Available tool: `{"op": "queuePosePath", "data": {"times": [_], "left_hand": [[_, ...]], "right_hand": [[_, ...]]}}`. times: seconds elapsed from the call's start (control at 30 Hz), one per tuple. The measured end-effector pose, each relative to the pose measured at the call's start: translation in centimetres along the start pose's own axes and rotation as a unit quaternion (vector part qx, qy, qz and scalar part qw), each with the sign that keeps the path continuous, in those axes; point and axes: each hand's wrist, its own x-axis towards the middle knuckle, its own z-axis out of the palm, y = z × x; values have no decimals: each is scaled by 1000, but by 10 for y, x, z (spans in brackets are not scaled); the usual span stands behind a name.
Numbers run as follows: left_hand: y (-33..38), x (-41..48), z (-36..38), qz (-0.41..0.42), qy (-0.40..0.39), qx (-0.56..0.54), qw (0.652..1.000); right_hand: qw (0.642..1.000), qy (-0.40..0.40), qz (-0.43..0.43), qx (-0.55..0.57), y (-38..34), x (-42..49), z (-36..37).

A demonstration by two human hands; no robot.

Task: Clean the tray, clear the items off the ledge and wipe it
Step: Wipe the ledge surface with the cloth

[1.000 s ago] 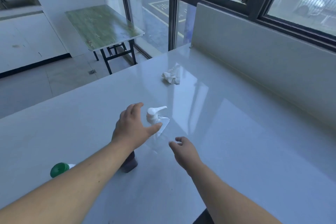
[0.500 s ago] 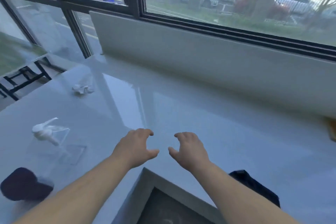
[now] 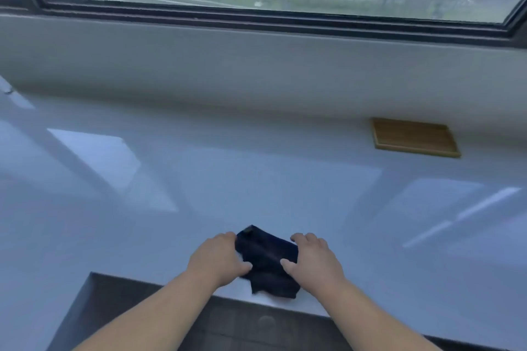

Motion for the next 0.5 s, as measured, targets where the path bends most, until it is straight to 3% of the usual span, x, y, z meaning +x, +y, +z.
{"op": "queuePosePath", "data": {"times": [0.13,0.23,0.5], "left_hand": [[18,10,15,-16,38,-28,999],[27,21,16,31,91,115,989],[45,62,-9,120,-11,236,964]], "right_hand": [[999,-16,11,43,13,4,10],[998,-24,4,59,11,11,12],[998,-11,19,54,5,43,-7]]}}
